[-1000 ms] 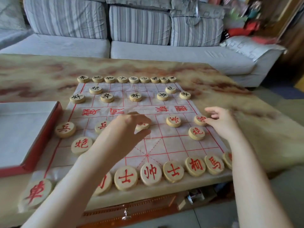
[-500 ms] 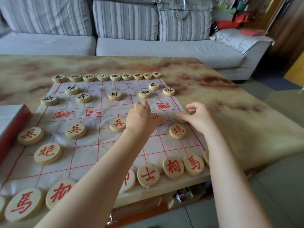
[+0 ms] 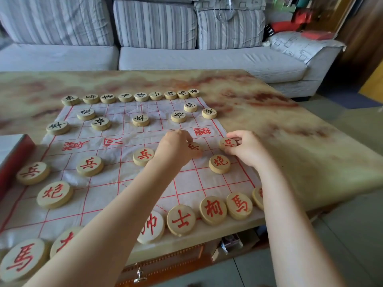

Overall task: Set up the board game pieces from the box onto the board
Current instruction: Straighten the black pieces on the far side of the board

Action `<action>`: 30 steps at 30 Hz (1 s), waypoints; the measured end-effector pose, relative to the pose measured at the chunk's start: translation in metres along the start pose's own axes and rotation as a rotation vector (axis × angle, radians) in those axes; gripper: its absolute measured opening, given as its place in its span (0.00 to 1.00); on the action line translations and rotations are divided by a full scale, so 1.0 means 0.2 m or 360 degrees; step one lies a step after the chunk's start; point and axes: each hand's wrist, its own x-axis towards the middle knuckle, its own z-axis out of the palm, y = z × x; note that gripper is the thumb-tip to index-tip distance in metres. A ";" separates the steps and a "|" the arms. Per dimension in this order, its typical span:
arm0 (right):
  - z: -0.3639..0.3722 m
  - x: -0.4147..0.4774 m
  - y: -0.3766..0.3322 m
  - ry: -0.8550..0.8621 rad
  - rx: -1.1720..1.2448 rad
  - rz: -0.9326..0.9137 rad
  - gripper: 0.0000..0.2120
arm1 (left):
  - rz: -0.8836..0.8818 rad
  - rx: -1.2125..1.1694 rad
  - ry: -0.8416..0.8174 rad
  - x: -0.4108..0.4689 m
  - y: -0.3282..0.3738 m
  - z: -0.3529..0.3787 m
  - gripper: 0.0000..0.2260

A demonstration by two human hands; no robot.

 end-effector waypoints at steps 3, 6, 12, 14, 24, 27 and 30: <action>-0.01 -0.01 0.01 -0.0040 0.0025 -0.0025 0.22 | 0.0053 -0.0134 -0.0036 0.00 -0.02 -0.01 0.20; -0.01 0.00 0.01 -0.0056 0.0028 -0.0034 0.26 | 0.0073 -0.0241 -0.0052 -0.01 -0.05 -0.01 0.24; 0.01 0.01 0.03 0.0007 0.0099 -0.0016 0.35 | 0.0074 -0.0262 -0.0009 -0.01 -0.08 0.01 0.26; 0.02 0.02 0.04 0.0052 0.0078 -0.0016 0.33 | 0.0085 -0.0235 0.0003 -0.01 -0.09 0.01 0.26; 0.01 0.03 0.06 0.0080 0.0061 -0.0033 0.24 | 0.0099 -0.0185 -0.0004 -0.01 -0.08 0.01 0.26; 0.01 0.03 0.06 0.0083 0.0066 -0.0023 0.24 | 0.0084 -0.0190 0.0021 -0.02 -0.08 0.01 0.26; 0.01 0.03 0.05 0.0079 0.0069 -0.0020 0.24 | 0.0070 -0.0201 0.0026 -0.02 -0.08 0.02 0.26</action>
